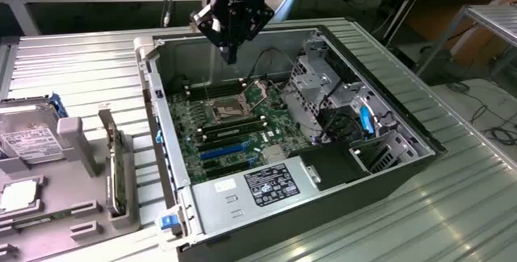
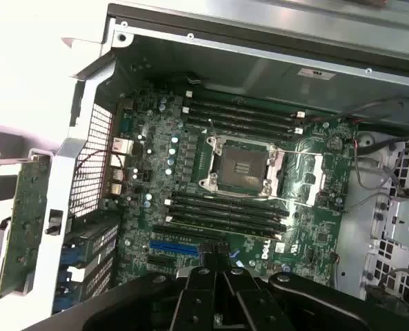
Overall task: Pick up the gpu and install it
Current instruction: 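Reach for the gpu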
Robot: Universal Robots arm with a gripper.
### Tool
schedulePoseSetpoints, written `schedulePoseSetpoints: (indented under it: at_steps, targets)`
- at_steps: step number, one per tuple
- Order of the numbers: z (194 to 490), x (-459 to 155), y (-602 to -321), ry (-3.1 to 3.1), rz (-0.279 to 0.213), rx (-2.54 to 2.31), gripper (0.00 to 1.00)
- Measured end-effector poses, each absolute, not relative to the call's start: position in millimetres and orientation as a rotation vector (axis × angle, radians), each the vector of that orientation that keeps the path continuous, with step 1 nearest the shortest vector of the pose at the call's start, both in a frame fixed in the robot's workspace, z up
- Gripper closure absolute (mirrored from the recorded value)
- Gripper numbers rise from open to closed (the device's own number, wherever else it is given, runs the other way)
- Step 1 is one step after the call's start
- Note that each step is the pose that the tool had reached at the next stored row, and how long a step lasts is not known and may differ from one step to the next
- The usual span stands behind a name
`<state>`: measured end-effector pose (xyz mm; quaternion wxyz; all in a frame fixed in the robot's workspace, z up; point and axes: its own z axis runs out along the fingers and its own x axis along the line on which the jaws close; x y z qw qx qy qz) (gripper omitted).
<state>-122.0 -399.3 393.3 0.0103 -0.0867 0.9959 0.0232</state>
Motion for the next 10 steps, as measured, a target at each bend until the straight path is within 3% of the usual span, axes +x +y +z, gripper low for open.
schedulePoseSetpoints:
  at_steps: [10]
  targets:
    - [393.3,-122.0,-399.4,3.101,0.073,-0.358,0.89]
